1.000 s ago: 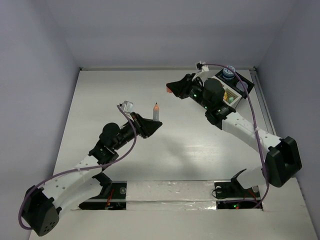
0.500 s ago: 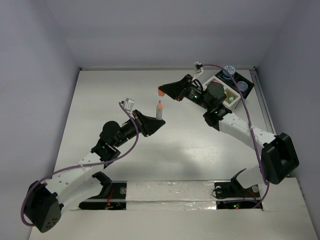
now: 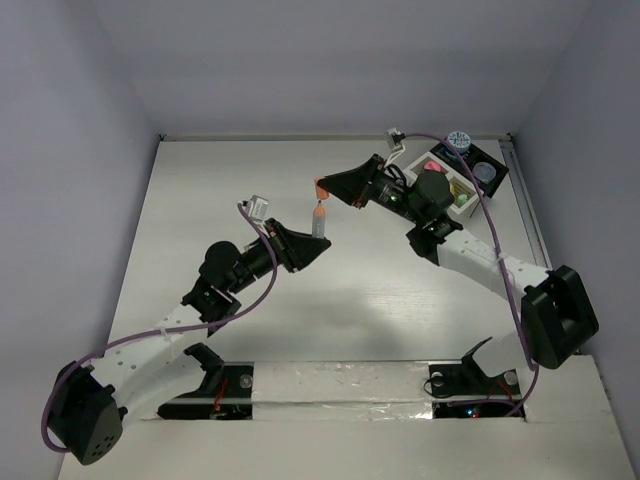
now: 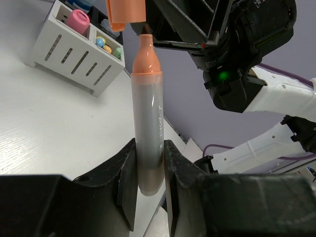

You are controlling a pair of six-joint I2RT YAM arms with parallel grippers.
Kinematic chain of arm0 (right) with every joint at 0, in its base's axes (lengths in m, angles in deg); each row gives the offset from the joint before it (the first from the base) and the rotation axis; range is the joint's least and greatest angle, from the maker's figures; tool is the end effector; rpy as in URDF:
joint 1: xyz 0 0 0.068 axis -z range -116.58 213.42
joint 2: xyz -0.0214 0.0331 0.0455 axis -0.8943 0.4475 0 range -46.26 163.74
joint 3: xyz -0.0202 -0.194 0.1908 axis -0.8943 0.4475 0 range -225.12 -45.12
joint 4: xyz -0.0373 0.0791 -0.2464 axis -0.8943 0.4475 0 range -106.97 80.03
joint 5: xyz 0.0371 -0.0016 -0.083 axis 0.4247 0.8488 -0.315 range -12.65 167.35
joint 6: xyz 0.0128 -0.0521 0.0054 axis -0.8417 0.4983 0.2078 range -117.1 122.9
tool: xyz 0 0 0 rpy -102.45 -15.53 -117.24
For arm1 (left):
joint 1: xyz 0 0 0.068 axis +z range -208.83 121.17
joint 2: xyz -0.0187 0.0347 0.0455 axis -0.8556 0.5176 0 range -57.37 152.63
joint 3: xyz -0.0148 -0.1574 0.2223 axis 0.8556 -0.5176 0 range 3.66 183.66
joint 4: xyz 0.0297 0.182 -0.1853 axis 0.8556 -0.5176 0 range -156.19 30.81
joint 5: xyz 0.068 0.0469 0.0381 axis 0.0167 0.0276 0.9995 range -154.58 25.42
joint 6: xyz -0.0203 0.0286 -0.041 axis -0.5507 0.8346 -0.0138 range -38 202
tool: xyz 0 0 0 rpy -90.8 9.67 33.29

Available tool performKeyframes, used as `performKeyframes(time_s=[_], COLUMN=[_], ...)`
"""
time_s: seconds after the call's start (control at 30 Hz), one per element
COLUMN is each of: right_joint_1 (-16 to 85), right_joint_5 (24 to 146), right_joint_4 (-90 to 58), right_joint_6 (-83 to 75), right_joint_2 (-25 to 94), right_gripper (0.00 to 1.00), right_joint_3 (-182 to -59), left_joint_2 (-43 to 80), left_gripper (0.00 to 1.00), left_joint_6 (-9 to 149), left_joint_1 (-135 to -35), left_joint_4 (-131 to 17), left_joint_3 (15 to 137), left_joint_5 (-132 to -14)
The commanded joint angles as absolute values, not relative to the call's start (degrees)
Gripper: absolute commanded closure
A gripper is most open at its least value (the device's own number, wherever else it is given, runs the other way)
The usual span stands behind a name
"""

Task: Sort the stationery into containers
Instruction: Close the pen cap on the pen.

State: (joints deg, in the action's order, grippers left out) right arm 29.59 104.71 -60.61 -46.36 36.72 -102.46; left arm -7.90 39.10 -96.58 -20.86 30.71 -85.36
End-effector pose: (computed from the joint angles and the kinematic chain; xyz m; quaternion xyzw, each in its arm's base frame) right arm 0.2693 0.2002 0.3563 -0.1129 0.5917 0.6253 0.4961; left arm 0.1513 -0.1330 0.3055 0.1172 0.5984 -0.5909 0.5282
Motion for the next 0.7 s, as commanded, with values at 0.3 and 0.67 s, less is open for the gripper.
performKeyframes(time_s=[0.3,0.67], right_joint_1=[29.23,29.23], right_joint_5=[105.13,102.23], right_joint_4=[-68.48,-70.50], right_joint_6=[-49.05,-51.51], right_joint_2=[34.24,34.51], right_gripper=[1.00,1.00], right_joint_3=[-100.23,-99.70], left_joint_2=[-6.40,-5.78], left_gripper=[1.00,1.00], left_joint_6=[39.28,38.40], left_joint_1=[-96.36,-96.36], left_joint_4=[-16.39,-14.54], left_joint_3=[33.99,32.58], left_joint_5=[-86.73,-87.79])
